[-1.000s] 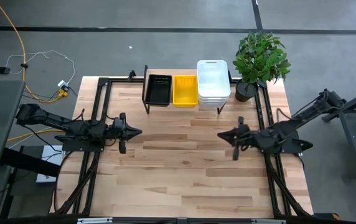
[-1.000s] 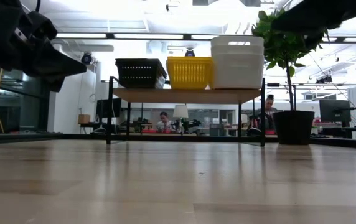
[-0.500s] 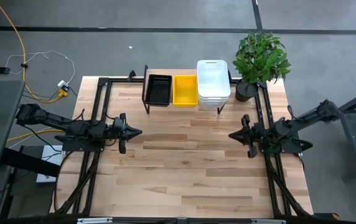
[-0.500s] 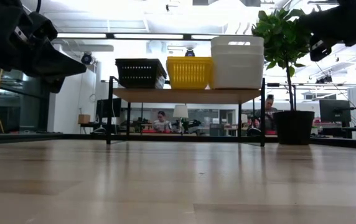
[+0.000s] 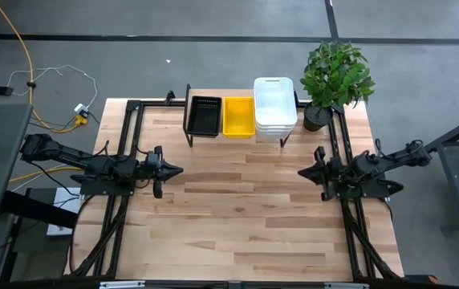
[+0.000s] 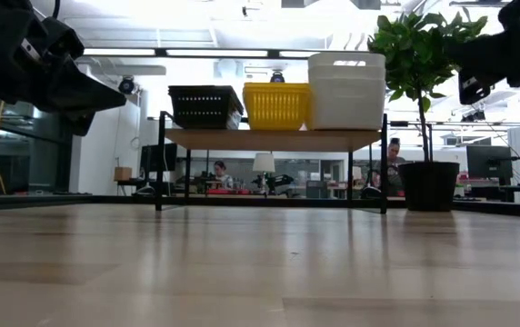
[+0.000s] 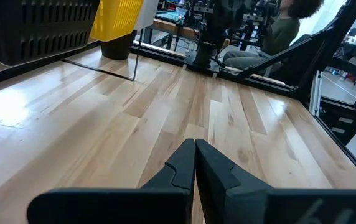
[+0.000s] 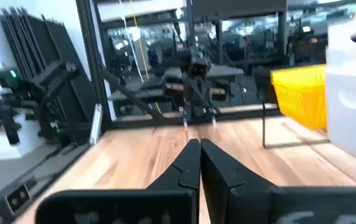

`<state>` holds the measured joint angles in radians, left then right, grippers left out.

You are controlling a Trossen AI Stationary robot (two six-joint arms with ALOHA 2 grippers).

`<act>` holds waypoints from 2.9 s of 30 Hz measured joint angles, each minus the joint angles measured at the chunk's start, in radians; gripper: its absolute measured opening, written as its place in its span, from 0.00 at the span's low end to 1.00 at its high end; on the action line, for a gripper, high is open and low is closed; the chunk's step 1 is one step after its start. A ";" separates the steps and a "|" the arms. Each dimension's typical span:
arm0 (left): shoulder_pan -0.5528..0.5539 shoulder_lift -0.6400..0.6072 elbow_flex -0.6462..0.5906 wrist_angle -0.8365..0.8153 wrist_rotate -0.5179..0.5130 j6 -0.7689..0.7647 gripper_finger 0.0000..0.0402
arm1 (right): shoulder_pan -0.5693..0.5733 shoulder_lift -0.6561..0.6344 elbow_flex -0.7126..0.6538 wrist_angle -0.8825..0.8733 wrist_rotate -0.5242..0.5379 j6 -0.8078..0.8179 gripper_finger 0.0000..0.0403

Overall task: Stack baskets on shelf by color
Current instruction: Return to Home Position

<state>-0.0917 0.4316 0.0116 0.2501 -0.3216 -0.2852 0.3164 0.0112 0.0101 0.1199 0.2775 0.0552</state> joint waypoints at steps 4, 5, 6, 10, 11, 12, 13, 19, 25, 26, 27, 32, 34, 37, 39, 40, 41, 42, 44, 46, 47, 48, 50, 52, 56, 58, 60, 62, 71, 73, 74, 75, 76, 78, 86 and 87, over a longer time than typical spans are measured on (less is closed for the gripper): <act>0.000 0.000 0.000 0.000 -0.001 0.000 0.00 | 0.000 0.003 0.000 -0.021 0.037 0.004 0.00; 0.000 0.000 0.000 0.000 -0.001 0.000 0.00 | 0.000 0.003 0.000 -0.024 0.054 0.005 0.00; 0.000 0.000 0.000 0.000 -0.001 0.000 0.00 | 0.000 0.003 0.000 -0.033 0.073 0.012 0.00; 0.000 0.000 0.000 0.000 -0.003 0.000 0.00 | 0.000 0.005 0.000 -0.053 0.096 0.072 0.00; 0.000 0.000 0.000 0.000 -0.003 0.000 0.00 | 0.000 0.005 0.000 -0.053 0.095 0.077 0.00; 0.000 0.000 0.000 0.000 -0.003 0.000 0.00 | 0.000 0.005 0.000 -0.053 0.095 0.076 0.00; 0.000 0.000 0.000 0.000 -0.003 0.000 0.00 | 0.000 0.005 0.000 -0.053 0.095 0.076 0.00; -0.002 -0.030 0.000 -0.004 -0.003 0.000 0.00 | 0.000 0.005 0.000 -0.053 0.094 0.076 0.00; -0.002 -0.190 0.000 -0.006 -0.004 0.000 0.00 | 0.000 0.004 -0.001 -0.052 0.093 0.076 0.00; -0.002 -0.224 0.000 -0.011 -0.003 0.000 0.00 | 0.000 -0.001 -0.001 -0.053 0.093 0.076 0.00; -0.002 -0.259 0.001 -0.026 -0.004 0.000 0.00 | 0.000 -0.009 -0.001 -0.052 0.093 0.075 0.00; 0.005 -0.420 0.002 -0.172 -0.004 0.000 0.00 | 0.000 -0.011 -0.001 -0.052 0.093 0.075 0.00; 0.010 -0.425 0.001 -0.191 -0.001 -0.001 0.00 | 0.000 -0.011 -0.001 -0.050 0.093 0.075 0.00; 0.011 -0.429 0.003 -0.184 0.000 0.000 0.00 | 0.000 -0.011 -0.001 -0.051 0.093 0.075 0.00; 0.011 -0.427 0.001 -0.200 0.000 0.000 0.00 | 0.000 -0.011 -0.001 -0.051 0.093 0.075 0.00; 0.011 -0.427 0.001 -0.198 0.000 0.000 0.00 | 0.000 -0.011 -0.001 -0.051 0.093 0.075 0.00; 0.011 -0.429 0.001 -0.194 0.000 0.000 0.00 | 0.000 -0.011 -0.001 -0.051 0.093 0.075 0.00; 0.011 -0.429 0.001 -0.191 0.000 0.000 0.00 | 0.000 -0.011 -0.001 -0.051 0.094 0.075 0.00; 0.011 -0.428 0.001 -0.195 0.000 0.000 0.00 | 0.000 -0.011 -0.001 -0.051 0.093 0.075 0.00; 0.011 -0.428 0.001 -0.194 0.000 0.000 0.00 | 0.000 -0.011 -0.001 -0.051 0.093 0.075 0.00; 0.011 -0.428 0.001 -0.195 0.000 0.000 0.00 | 0.000 -0.011 -0.001 -0.051 0.093 0.075 0.00; 0.011 -0.428 0.001 -0.194 0.000 0.000 0.00 | 0.000 -0.011 -0.001 -0.051 0.093 0.075 0.00; 0.011 -0.427 0.001 -0.194 0.000 0.000 0.00 | 0.000 -0.008 -0.001 -0.051 0.093 0.075 0.00; 0.011 -0.422 0.001 -0.194 0.000 0.000 0.00 | 0.000 -0.002 -0.001 -0.052 0.093 0.075 0.00; 0.011 -0.422 0.001 -0.194 0.000 0.000 0.00 | 0.000 0.000 -0.002 -0.051 0.093 0.075 0.00; 0.011 -0.422 0.001 -0.194 0.000 0.000 0.00 | 0.000 0.000 -0.002 -0.052 0.093 0.075 0.00; 0.011 -0.422 0.001 -0.194 0.000 0.000 0.00 | 0.000 0.000 -0.002 -0.051 0.093 0.075 0.00; 0.011 -0.422 0.001 -0.194 0.000 0.000 0.00 | 0.000 0.000 -0.002 -0.051 0.093 0.075 0.00; 0.011 -0.422 0.001 -0.194 0.000 0.000 0.00 | 0.000 0.000 -0.002 -0.051 0.093 0.075 0.00; 0.011 -0.422 0.001 -0.194 0.000 0.000 0.00 | 0.000 0.000 -0.002 -0.052 0.093 0.075 0.00; 0.011 -0.422 0.001 -0.194 0.000 0.000 0.00 | 0.000 0.000 -0.002 -0.051 0.093 0.075 0.00; 0.011 -0.422 0.001 -0.194 0.000 0.000 0.00 | 0.000 0.000 -0.002 -0.051 0.093 0.075 0.00; 0.011 -0.422 0.001 -0.194 0.000 0.000 0.00 | 0.000 0.000 -0.002 -0.052 0.093 0.075 0.00; 0.011 -0.422 0.001 -0.194 0.000 0.000 0.00 | 0.000 0.000 -0.002 -0.051 0.093 0.075 0.00; 0.011 -0.422 0.000 -0.194 0.000 0.000 0.00 | 0.000 0.000 -0.002 -0.052 0.093 0.075 0.00; 0.011 -0.422 0.000 -0.194 0.000 0.000 0.00 | 0.000 0.000 -0.002 -0.051 0.093 0.075 0.00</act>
<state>-0.0807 0.0101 0.0120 0.0563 -0.3214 -0.2852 0.3168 0.0116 0.0082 0.0685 0.3710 0.1307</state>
